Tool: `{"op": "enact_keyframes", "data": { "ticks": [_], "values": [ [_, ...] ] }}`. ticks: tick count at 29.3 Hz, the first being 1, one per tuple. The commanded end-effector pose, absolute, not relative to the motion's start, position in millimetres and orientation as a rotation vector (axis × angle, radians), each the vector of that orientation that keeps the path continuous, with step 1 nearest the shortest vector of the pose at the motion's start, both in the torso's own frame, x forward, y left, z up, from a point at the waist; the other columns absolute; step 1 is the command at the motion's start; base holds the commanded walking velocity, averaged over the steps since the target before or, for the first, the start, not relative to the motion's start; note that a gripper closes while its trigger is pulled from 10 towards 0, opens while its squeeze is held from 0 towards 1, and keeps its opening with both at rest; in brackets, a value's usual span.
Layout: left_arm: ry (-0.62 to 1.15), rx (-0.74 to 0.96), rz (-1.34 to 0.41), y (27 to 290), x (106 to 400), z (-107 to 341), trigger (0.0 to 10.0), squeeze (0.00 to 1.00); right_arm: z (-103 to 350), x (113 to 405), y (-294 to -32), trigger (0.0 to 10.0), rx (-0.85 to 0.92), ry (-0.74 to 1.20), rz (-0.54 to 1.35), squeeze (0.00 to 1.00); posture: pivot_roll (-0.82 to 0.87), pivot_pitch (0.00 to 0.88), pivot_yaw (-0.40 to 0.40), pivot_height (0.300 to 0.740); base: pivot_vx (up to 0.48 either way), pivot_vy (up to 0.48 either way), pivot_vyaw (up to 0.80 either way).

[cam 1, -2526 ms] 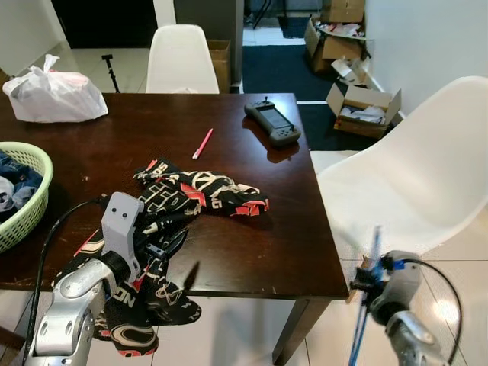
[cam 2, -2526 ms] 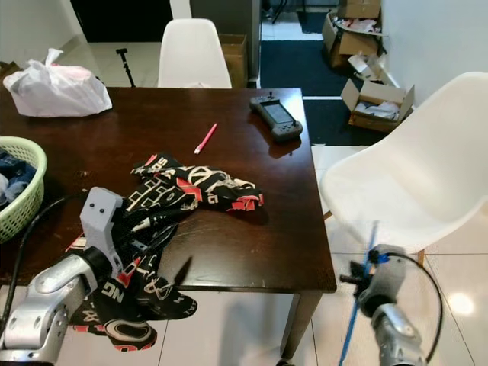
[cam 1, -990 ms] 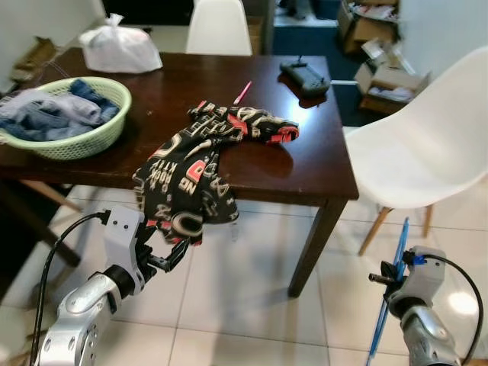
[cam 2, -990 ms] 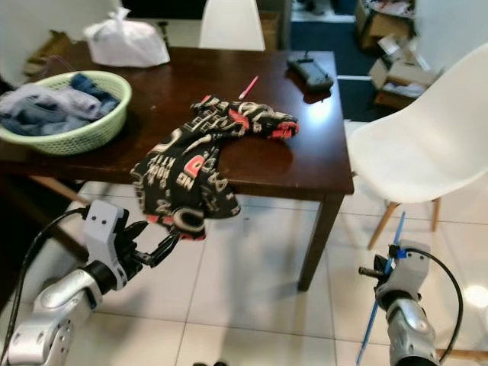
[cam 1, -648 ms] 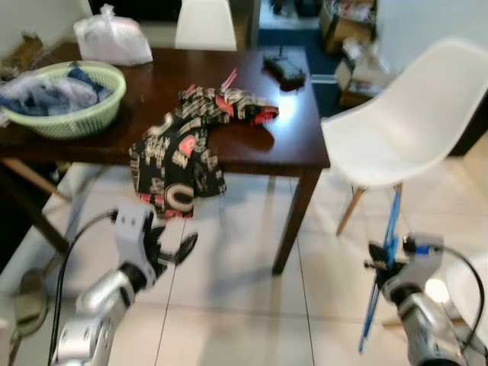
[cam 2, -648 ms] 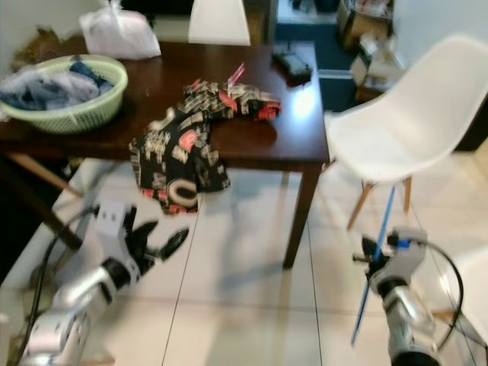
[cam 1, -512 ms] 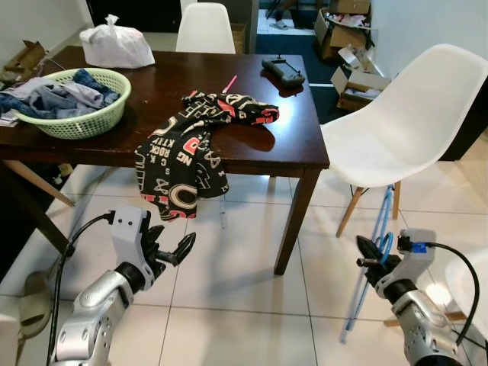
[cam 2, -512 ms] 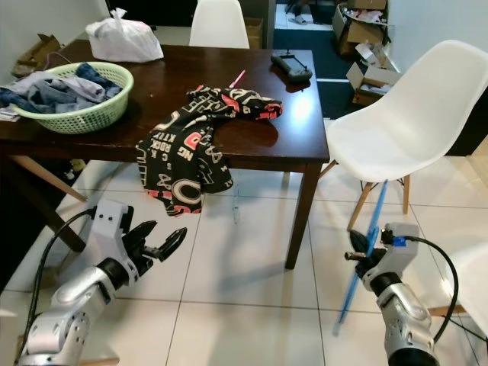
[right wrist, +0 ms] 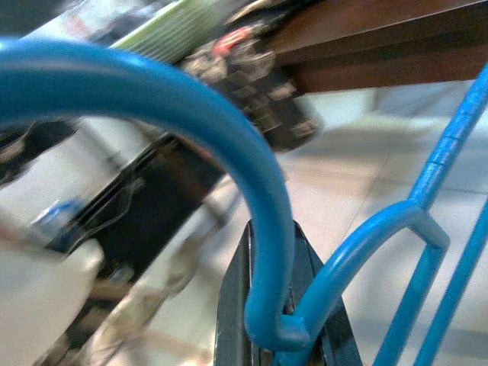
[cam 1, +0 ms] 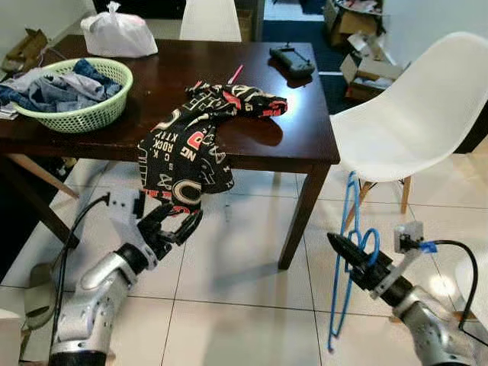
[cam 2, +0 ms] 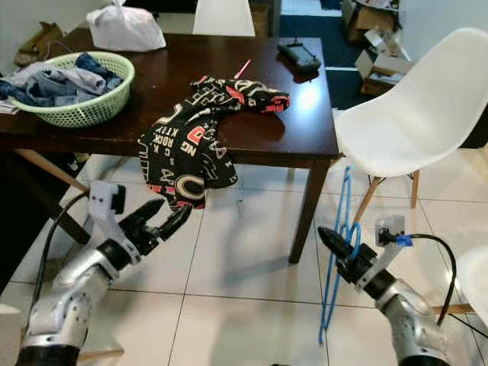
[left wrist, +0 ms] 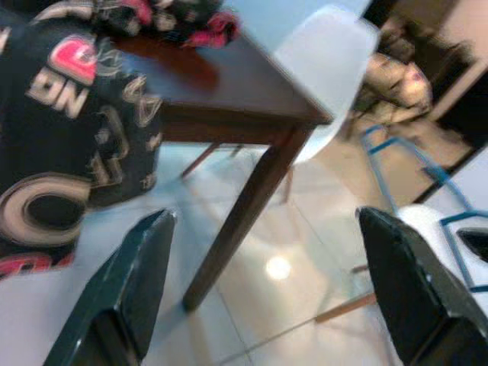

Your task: Hang hanger

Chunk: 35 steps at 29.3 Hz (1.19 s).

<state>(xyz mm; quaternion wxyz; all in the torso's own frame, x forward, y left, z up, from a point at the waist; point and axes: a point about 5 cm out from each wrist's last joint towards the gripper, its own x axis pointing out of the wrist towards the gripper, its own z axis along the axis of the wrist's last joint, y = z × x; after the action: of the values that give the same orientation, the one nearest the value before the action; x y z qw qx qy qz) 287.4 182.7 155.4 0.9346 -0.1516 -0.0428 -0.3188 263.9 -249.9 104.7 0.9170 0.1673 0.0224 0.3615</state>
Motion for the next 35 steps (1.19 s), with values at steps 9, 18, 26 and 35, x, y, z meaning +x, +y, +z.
{"op": "enact_keyframes", "data": {
  "ticks": [9, 18, 26, 35],
  "values": [
    [-0.138, -0.333, -0.803, 191, 282, 171, 10.0, 0.00, 140, 251, -238, 10.0, 0.334, 0.011, 1.002, 0.00, 0.00, 0.137, -0.007, 0.740, 0.000, 0.000, 0.00],
    [-0.172, -0.357, -0.821, 199, 289, 177, 10.0, 0.00, 175, 241, -219, 10.0, 0.276, -0.037, 1.192, 0.00, -0.01, 0.142, -0.004, 0.740, 0.000, 0.000, 0.00],
    [-0.239, -0.429, -0.800, 213, 292, 186, 10.0, 0.00, 192, 234, -204, 10.0, 0.281, -0.071, 1.300, 0.00, -0.01, 0.146, -0.006, 0.740, 0.000, 0.000, 0.00],
    [-0.374, -0.472, -1.068, 225, 272, 211, 10.0, 0.00, 214, 210, -179, 10.0, 0.268, -0.071, 1.516, 0.00, -0.02, 0.148, -0.006, 0.740, 0.000, 0.000, 0.00]
  ]
}}
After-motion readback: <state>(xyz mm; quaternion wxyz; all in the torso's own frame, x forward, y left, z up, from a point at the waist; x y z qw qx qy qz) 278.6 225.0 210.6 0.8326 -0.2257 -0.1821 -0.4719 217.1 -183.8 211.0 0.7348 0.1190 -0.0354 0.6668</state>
